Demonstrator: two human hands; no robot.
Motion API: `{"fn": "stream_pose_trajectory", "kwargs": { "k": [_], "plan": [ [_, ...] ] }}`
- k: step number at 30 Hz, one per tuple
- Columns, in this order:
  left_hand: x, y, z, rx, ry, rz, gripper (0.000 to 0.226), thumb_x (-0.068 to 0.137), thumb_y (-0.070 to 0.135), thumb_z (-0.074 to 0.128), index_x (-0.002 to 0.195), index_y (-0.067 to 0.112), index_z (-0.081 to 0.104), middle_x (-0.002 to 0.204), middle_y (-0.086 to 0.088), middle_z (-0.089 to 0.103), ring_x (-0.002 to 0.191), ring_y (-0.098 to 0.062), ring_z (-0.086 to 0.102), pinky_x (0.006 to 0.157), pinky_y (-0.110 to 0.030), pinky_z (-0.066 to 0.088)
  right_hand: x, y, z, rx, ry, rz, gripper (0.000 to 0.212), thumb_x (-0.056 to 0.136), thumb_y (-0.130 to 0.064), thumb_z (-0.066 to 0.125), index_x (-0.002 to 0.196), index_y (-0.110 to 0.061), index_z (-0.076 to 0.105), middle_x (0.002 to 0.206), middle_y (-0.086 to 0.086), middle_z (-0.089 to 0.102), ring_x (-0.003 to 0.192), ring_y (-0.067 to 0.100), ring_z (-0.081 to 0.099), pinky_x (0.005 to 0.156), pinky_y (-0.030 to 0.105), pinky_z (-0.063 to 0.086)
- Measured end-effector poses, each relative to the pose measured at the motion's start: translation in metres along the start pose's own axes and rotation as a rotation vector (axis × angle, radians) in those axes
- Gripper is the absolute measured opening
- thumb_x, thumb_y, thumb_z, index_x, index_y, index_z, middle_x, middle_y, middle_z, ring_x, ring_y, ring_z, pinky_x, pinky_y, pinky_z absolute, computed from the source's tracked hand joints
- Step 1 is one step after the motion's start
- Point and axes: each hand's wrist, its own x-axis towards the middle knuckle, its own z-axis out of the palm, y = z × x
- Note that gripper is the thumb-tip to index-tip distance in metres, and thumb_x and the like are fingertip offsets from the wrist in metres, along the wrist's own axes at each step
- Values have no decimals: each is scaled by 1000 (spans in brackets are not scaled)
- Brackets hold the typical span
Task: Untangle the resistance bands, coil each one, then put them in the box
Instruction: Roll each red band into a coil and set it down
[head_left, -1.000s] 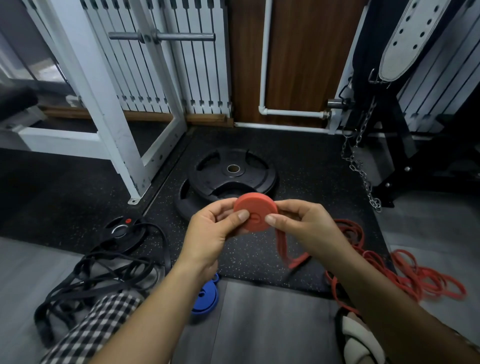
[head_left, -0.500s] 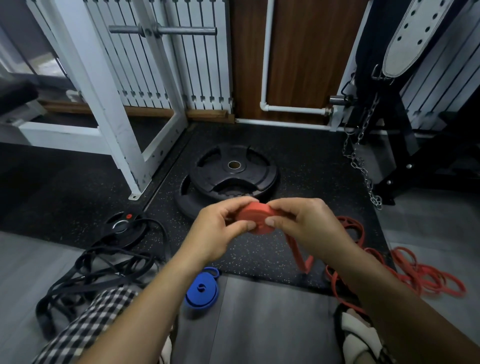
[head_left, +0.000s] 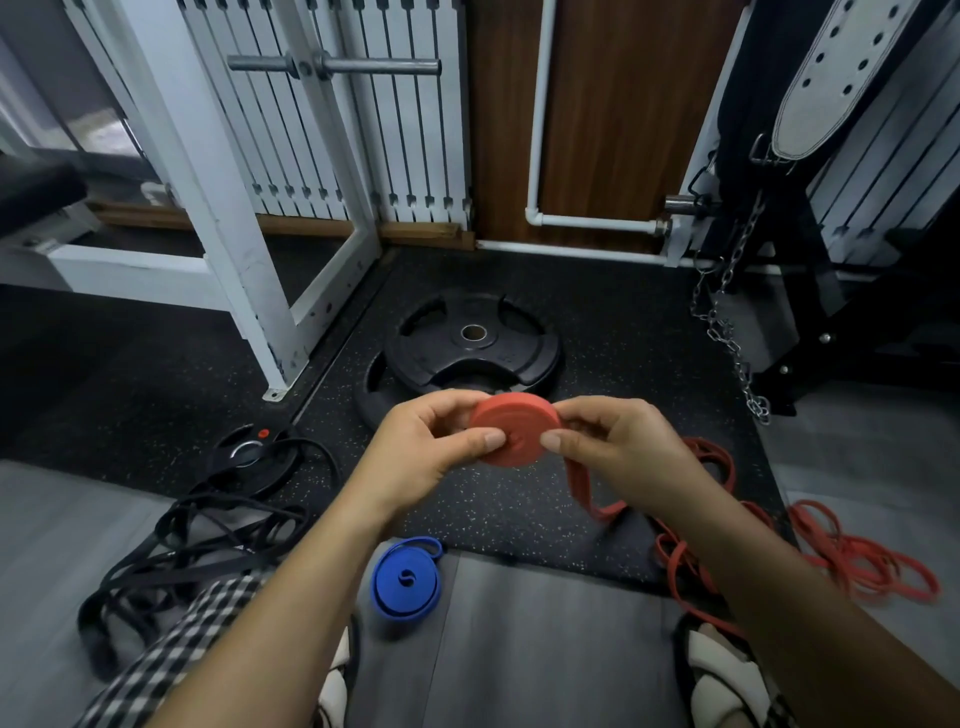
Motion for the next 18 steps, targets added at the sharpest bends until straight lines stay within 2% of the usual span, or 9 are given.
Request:
{"fn": "stream_pose_trajectory", "kwargs": {
  "k": [2,5,8,10,11,15,18],
  "plan": [
    [1,-1,-3,94,-42,14,37,73,-1,70,99,25,65,91,-3,69,79,-9,63,70,-17,52,-1,2,1,-208,-22,-24,9,82,-22,67,90,-26,70,76,-4,65,72,15,61,74,38,53],
    [1,0,-1,186,-35,37,31,74,-4,69,86,24,67,81,1,69,75,-11,62,66,-17,52,-5,0,7,-342,-47,-79,12,84,-26,65,95,-24,68,75,-11,60,74,10,58,73,37,52],
    [2,-1,-1,130,29,31,27,74,-6,68,79,21,68,76,-2,68,71,-14,62,63,-22,54,-3,-2,7,-191,1,-64,18,82,-20,68,100,-21,68,84,-7,65,77,5,61,72,23,51],
    [2,0,-2,68,74,29,25,74,-4,68,79,20,69,75,-2,70,71,-16,64,68,-33,55,-1,-3,3,4,18,-26,17,79,-16,71,95,-22,68,83,-8,67,73,-1,62,69,12,48],
    [1,0,-2,26,90,28,23,74,-4,68,79,19,69,73,-1,70,70,-15,65,69,-34,56,0,-4,1,78,9,0,17,77,-15,72,92,-23,68,81,-8,68,71,-3,62,68,11,48],
    [0,0,4,-167,134,-21,18,76,-3,64,81,15,66,69,3,71,67,-11,67,61,-25,55,0,-6,2,191,13,37,13,78,-17,70,84,-29,67,81,-2,70,73,5,63,71,18,51],
    [0,-2,3,-175,43,-76,17,76,1,64,87,15,65,73,0,70,71,-16,65,61,-26,54,-1,-6,0,123,13,14,13,81,-18,68,85,-30,67,85,-1,71,81,14,66,77,25,53]
  ]
}}
